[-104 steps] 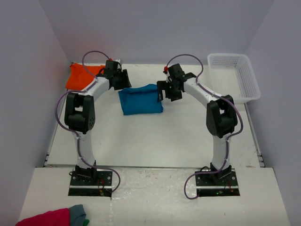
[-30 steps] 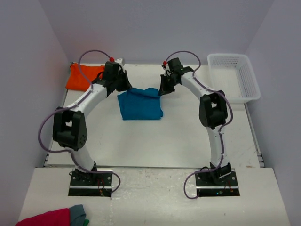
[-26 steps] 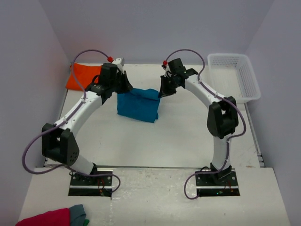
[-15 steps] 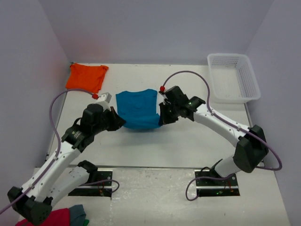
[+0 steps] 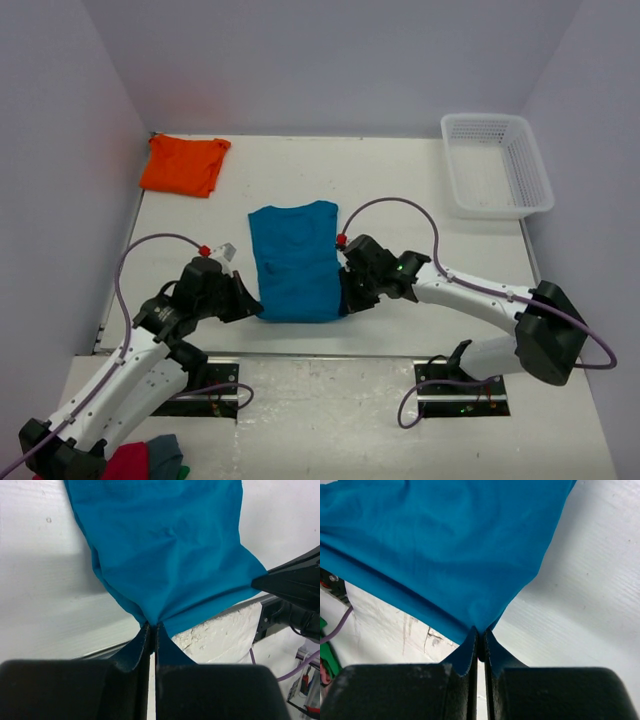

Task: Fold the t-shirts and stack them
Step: Smooth out wrinkles on the folded tshirt

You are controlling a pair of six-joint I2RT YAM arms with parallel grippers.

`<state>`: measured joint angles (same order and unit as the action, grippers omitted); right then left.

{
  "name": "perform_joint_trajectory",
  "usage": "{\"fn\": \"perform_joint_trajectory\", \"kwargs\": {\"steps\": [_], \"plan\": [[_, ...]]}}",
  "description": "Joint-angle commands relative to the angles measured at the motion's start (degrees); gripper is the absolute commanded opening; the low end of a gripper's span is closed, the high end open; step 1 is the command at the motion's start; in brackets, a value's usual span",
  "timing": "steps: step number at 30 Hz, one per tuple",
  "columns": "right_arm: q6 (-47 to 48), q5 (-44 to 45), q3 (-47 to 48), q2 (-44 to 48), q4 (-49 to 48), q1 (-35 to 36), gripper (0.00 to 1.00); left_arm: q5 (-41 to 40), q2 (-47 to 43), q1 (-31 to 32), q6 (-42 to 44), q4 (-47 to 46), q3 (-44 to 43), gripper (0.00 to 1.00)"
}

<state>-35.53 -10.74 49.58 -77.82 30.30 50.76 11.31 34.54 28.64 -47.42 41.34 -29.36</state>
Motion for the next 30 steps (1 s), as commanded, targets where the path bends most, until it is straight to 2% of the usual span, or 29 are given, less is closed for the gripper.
{"fn": "perform_joint_trajectory", "kwargs": {"steps": [1, 7, 11, 19, 26, 30], "plan": [[-2.3, 2.6, -0.9, -0.7, 0.0, 1.5, 0.0, 3.5, 1.3, -0.3, 1.3, 3.3, -1.3, 0.0], [-5.7, 4.7, -1.0, -1.9, 0.4, 6.0, 0.0, 7.1, 4.5, -0.3, 4.6, 4.8, -2.3, 0.0], [-7.7, 7.4, -0.7, -1.1, 0.4, 9.1, 0.0, 2.2, 3.8, -0.3, 4.1, 7.3, -4.8, 0.0], [-2.6, 18.4, 12.7, -4.3, 10.9, 9.4, 0.0, -2.3, 7.5, -0.3, 2.2, 3.0, -10.9, 0.0], [6.8, 18.0, 28.8, -13.6, 13.1, 0.8, 0.0, -5.9, 23.4, -1.0, 5.1, -2.0, -20.6, 0.0], [10.4, 14.9, 36.7, -18.9, 14.3, -4.0, 0.0, -6.2, 31.6, -4.1, 8.6, -4.4, -27.9, 0.0]]}}
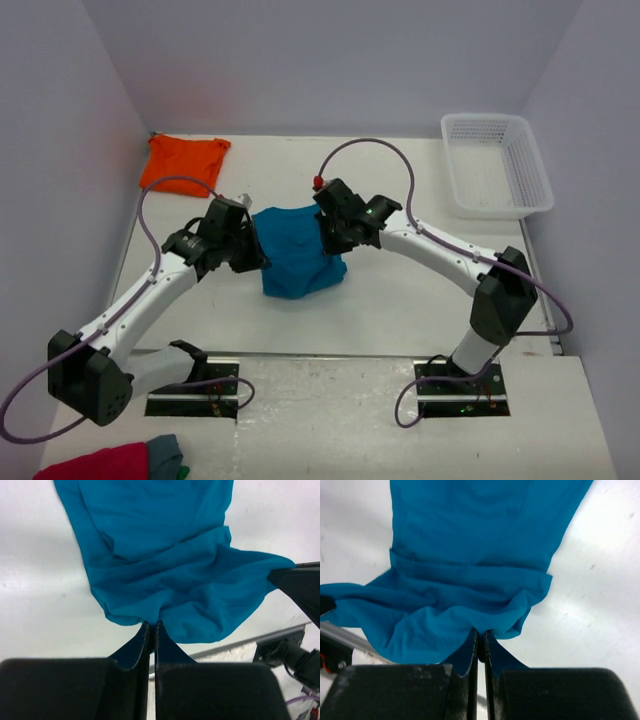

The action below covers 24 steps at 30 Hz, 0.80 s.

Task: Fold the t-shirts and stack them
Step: Smooth out wrinkles on the folded tshirt

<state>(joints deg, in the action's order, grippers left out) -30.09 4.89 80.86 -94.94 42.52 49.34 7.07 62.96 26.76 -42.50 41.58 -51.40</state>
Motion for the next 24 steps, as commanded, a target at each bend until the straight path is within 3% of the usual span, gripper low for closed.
{"fn": "perform_joint_trajectory", "kwargs": {"steps": [1, 7, 14, 18, 24], "plan": [[5.6, -1.8, 7.1, -4.2, 2.5, -4.3, 0.0, -1.7, 6.5, -3.4, 4.3, -4.9, -7.4, 0.0], [10.5, -4.5, 18.4, -13.4, 4.0, -10.5, 0.0, -1.0, 18.1, -11.5, 8.6, -4.7, -18.6, 0.0], [13.4, -11.4, 34.9, -22.4, 5.7, -15.1, 0.0, -1.7, 27.5, -15.4, 10.2, -5.5, -25.9, 0.0], [15.4, -13.8, 49.0, -34.8, 9.7, -16.9, 0.0, -2.2, 34.6, -16.0, 11.4, -6.9, -31.8, 0.0], [15.3, -21.7, 60.9, -46.4, 7.9, -22.4, 0.0, 1.9, 52.8, -17.3, 15.6, -15.9, -44.2, 0.0]]}}
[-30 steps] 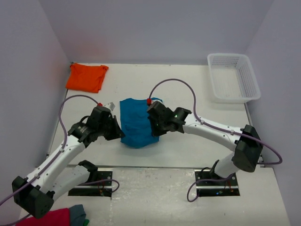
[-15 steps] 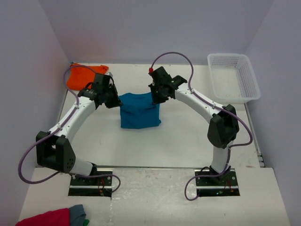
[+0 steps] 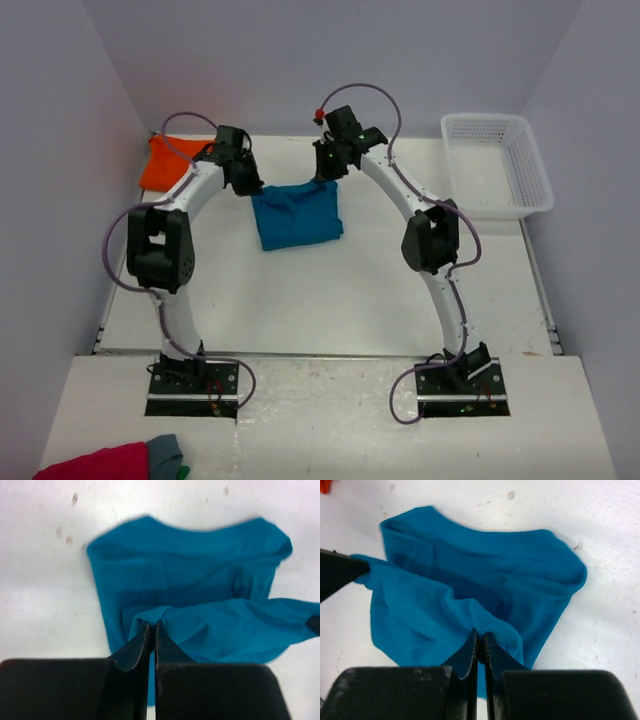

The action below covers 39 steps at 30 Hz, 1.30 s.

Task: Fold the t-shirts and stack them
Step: Smooth out wrinkles on the folded tshirt

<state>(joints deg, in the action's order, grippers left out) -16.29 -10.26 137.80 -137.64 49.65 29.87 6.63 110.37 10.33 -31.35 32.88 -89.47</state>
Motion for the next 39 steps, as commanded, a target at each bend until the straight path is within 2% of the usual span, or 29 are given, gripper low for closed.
{"fn": "perform_joint_trajectory", "kwargs": {"steps": [1, 3, 4, 6, 8, 9, 10, 13, 16, 19, 23, 25, 26, 27, 28, 29, 30, 31, 32, 36, 39], "plan": [[0.8, -7.4, 4.5, -6.2, 0.2, -4.6, 0.0, 1.3, 9.6, -0.8, 5.0, -7.4, -8.2, 0.0], [0.7, -12.0, 8.1, -8.9, 0.6, -6.3, 0.0, -1.4, 13.4, -1.4, 5.2, -9.7, -11.5, 0.0], [-0.3, -12.6, 7.8, -10.1, -0.4, -7.8, 0.13, -1.1, 16.8, -2.6, 4.5, -9.9, -12.7, 0.0], [0.6, -14.3, 7.5, -10.6, -2.7, -9.0, 0.6, -1.5, 18.8, -2.9, 4.4, -15.2, -12.2, 0.01], [2.0, -13.0, 7.6, -10.4, -3.7, -9.4, 0.78, -1.6, 20.2, -3.1, 5.3, -16.6, -14.0, 0.11], [2.7, -12.5, 7.3, -9.8, -4.5, -9.5, 0.86, -2.8, 20.7, -2.9, 6.5, -17.3, -14.7, 0.11], [3.3, -9.3, 5.4, -8.9, -5.8, -9.6, 0.88, -3.2, 20.8, -2.9, 7.2, -18.0, -15.1, 0.11], [4.3, -8.9, 5.3, -6.0, -6.1, -9.9, 0.92, -4.2, 19.9, -3.3, 8.8, -17.7, -17.5, 0.16], [4.8, -6.4, 1.3, -1.1, -4.9, -9.7, 0.94, -3.1, 17.3, -3.3, 10.6, -18.7, -17.1, 0.34], [4.6, -6.6, -5.0, 5.4, -5.2, -9.0, 0.96, -2.9, 16.2, -3.3, 9.7, -16.1, -18.6, 0.37], [5.7, -4.1, -10.9, 10.4, -4.7, -6.7, 0.98, -5.7, 9.8, -2.4, 7.3, -17.6, -10.8, 0.47], [5.7, -2.1, -12.5, 11.5, -3.8, -5.6, 0.98, -4.8, 4.9, -1.9, 6.3, -20.1, -6.2, 0.48], [5.4, -2.7, -13.7, 12.0, -4.4, -5.4, 0.95, -4.4, 3.7, -1.5, 5.4, -20.1, -5.1, 0.48], [4.8, -4.8, -15.1, 13.2, -5.3, -5.1, 0.89, -3.8, 1.8, -0.7, 5.2, -19.3, -4.6, 0.47], [4.4, -6.3, -17.5, 13.5, -6.7, -5.0, 0.75, -3.7, 0.8, -0.3, 4.7, -19.0, -2.6, 0.42], [4.0, -7.6, -18.0, 13.6, -7.2, -4.8, 0.07, -4.3, -0.4, 0.2, 3.2, -18.7, -1.0, 0.37], [2.5, -9.1, -19.1, 13.5, -7.5, -4.7, 0.0, -4.3, -2.4, 1.1, 2.1, -18.6, 0.5, 0.28], [2.2, -10.8, -19.4, 13.0, -8.4, -4.7, 0.0, -2.4, -3.0, 1.4, 1.4, -18.7, 3.1, 0.04], [2.2, -12.5, -18.9, 12.1, -8.0, -4.6, 0.0, -1.6, -3.6, 1.8, 0.7, -18.8, 4.4, 0.0], [0.3, -16.4, -16.7, 8.3, -7.5, -4.6, 0.0, 0.3, -5.0, 5.4, 0.6, -19.3, 9.1, 0.0], [-0.5, -18.7, -16.1, 6.3, -8.0, -4.6, 0.0, 2.9, -5.4, 5.8, -0.4, -22.1, 13.5, 0.0]]}}
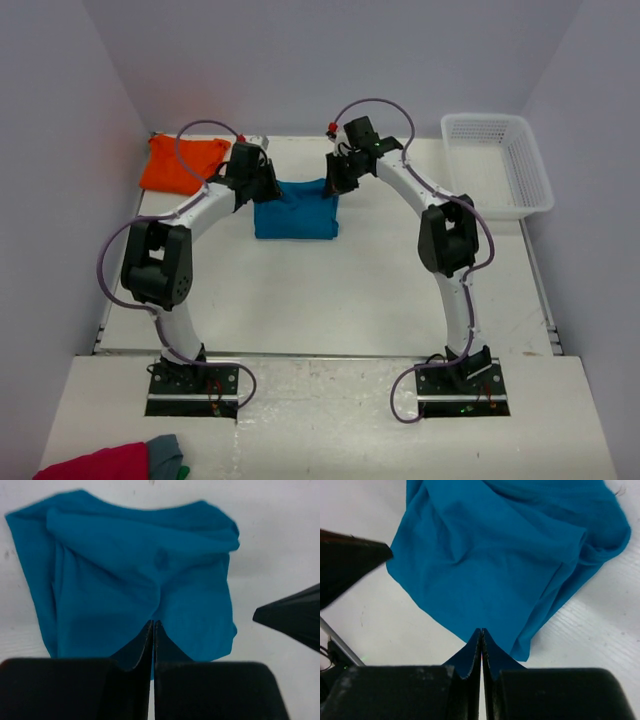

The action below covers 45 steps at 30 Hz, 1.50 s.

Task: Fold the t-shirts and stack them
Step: Smooth out wrinkles on the folded tshirt

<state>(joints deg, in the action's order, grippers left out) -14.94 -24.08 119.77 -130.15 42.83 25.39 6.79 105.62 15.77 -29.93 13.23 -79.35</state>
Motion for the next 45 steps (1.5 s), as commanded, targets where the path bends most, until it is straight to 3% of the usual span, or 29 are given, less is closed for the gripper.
{"fn": "perform_joint_trajectory", "kwargs": {"steps": [1, 12, 18, 26, 29, 37, 45], "plan": [[-2.0, -5.8, 2.4, -1.8, -1.5, -0.2, 0.0, 3.4, -0.8, 0.4, -2.0, -3.1, 4.9, 0.0], [-6.8, -17.8, 7.2, -10.3, -0.6, -0.2, 0.0, 3.0, 3.6, 0.1, -1.8, -5.9, 6.1, 0.0], [-11.5, -16.4, 2.0, -9.2, 0.2, -0.2, 0.0, 3.4, 6.9, 0.0, -3.5, -5.3, 6.9, 0.0], [-13.4, -11.8, -4.9, -7.8, 4.1, -0.1, 0.0, 5.9, 4.2, 0.7, -7.5, -3.0, 13.2, 0.0], [-13.2, -10.5, -9.3, -5.7, 4.2, 0.5, 0.0, 5.8, 0.8, 1.8, -7.2, -3.0, 16.8, 0.0], [-16.6, -2.9, -34.1, 5.6, -3.2, 3.4, 0.0, 6.4, -10.5, 5.8, -8.0, -3.4, 31.3, 0.0], [-25.1, -0.6, -60.6, 21.2, -18.4, 10.6, 0.0, 8.5, -23.2, 9.4, -10.8, -5.9, 45.9, 0.0]]}}
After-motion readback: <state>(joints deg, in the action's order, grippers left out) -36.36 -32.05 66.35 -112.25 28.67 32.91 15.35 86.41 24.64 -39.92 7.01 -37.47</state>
